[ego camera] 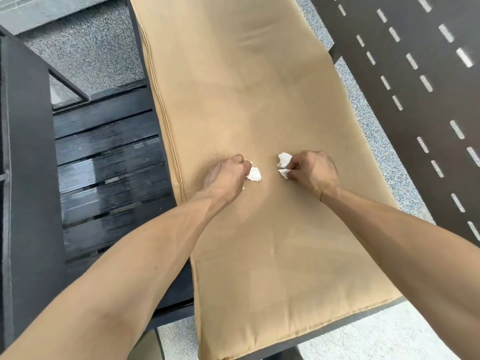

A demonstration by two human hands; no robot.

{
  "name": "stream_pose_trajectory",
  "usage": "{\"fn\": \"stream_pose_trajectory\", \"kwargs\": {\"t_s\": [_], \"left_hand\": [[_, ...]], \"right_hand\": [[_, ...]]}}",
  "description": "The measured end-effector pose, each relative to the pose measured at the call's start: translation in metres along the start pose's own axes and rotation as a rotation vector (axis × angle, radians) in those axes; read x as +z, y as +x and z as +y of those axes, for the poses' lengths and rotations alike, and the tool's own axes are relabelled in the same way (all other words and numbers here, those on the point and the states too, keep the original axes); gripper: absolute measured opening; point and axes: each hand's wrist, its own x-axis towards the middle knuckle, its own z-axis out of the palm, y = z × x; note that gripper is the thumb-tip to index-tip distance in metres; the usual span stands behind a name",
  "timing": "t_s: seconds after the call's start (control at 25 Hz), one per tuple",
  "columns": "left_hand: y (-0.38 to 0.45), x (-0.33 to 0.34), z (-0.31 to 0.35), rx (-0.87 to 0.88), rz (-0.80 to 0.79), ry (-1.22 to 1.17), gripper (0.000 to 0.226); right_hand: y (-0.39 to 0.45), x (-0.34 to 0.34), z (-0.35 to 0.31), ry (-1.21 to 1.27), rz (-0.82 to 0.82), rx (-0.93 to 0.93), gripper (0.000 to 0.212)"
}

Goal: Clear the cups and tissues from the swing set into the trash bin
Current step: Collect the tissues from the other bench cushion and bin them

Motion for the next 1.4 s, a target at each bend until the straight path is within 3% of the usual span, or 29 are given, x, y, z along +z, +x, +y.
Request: {"fn": "stream_pose_trajectory", "kwargs": {"t_s": [0.2, 0.4, 0.64, 0.88, 1.12, 1.4], "left_hand": [[-0.025, -0.017, 0.002, -0.137, 0.053, -0.242, 0.013], [-0.070, -0.067, -0.002, -0.143, 0.190, -0.375, 0.016], [-0.156, -0.160, -0.007, -0.248, 0.398, -0.616, 0.026], [-0.240, -0.259, -0.017, -0.095, 0.564, -0.639, 0.038], [-0.304, -0.318, -0.012, -0.045, 0.629, -0.624, 0.020], [-0.369, -0.338, 0.001, -0.081, 0.779, -0.565, 0.015]], "right_hand": [[-0.034, -0.010, -0.006, 0.063, -0.001, 0.006, 0.032], [-0.070, -0.044, -0.042, 0.057, 0.057, -0.081, 0.016], [-0.144, -0.109, -0.128, 0.166, 0.304, -0.195, 0.008], [-0.225, -0.172, -0.207, 0.178, 0.520, -0.315, 0.012], [-0.299, -0.210, -0.251, 0.118, 0.681, -0.407, 0.014], [-0.356, -0.227, -0.273, 0.079, 0.705, -0.519, 0.014]]}}
